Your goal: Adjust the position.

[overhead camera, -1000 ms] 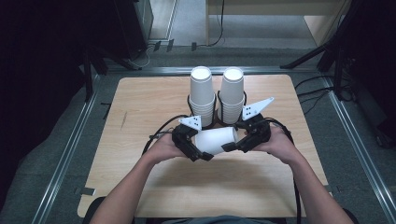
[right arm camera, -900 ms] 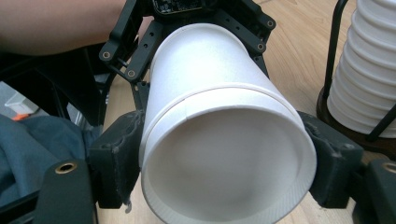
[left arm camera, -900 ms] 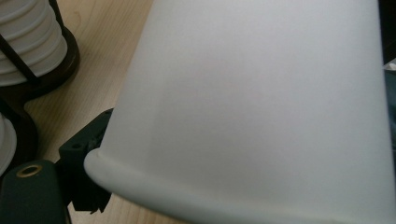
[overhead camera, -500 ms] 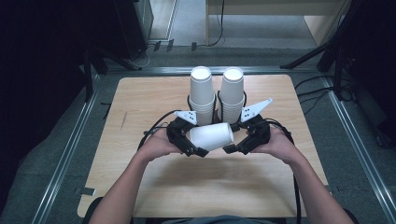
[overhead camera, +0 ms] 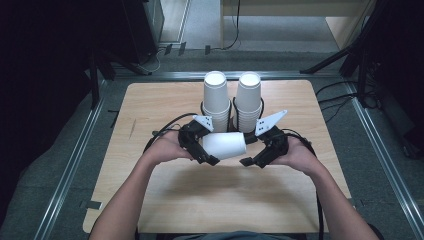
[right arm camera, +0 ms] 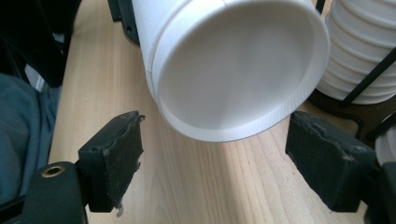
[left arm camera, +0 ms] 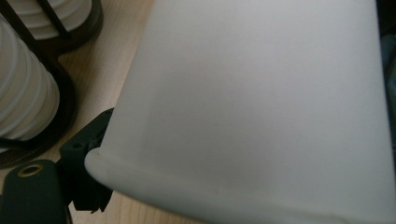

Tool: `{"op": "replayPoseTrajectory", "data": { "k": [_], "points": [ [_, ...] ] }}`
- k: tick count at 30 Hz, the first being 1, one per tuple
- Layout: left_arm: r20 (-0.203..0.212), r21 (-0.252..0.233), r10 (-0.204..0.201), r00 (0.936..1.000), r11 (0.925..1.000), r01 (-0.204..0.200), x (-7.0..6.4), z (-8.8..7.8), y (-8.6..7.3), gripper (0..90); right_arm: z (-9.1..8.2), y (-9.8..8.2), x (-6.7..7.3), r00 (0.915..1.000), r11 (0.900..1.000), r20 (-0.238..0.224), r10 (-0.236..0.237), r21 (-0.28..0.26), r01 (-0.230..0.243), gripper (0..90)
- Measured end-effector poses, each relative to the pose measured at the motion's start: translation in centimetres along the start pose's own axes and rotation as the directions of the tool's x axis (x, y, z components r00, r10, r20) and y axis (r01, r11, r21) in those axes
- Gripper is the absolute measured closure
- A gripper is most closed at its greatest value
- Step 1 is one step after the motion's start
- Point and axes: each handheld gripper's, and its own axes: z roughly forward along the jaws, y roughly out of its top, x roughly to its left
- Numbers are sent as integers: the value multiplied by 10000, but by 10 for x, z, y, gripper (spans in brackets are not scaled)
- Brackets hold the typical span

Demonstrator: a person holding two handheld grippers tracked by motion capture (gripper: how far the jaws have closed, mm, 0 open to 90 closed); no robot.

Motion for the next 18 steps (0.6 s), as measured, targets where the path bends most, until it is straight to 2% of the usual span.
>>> {"op": "replayPoseTrajectory", "data": {
  "k": [5, 9, 10, 11, 13, 14, 18],
  "points": [
    [23, 653, 111, 9999, 9978, -113, 2, 3, 6, 92, 2, 0, 1, 9999, 9998, -1, -103, 141, 103, 188],
    [53, 1225, 266, 9996, 9921, -270, 3, 6, 12, 93, 4, 1, 1, 9999, 9997, 114, -74, 213, 72, 186],
    [53, 1225, 266, 9996, 9921, -270, 3, 6, 12, 92, 4, 1, 1, 9999, 9997, 114, -74, 213, 72, 186],
    [36, 1472, 385, 9993, 9884, -387, 4, 8, 13, 93, 5, 1, 0, 9999, 9997, 91, -55, 225, 53, 185],
    [39, 1601, 398, 9992, 9863, -400, 4, 10, 14, 93, 6, 1, 0, 9999, 9997, 101, -65, 247, 63, 185],
    [130, 1844, 477, 9988, 9816, -493, 4, 13, 16, 93, 9, 2, 0, 10000, 9995, 77, -46, 319, 44, 185],
    [265, 2040, 442, 9987, 9778, -487, 3, 20, 16, 93, 13, 3, -1, 9998, 9993, 65, -168, 337, 166, 185]
  ]
}}
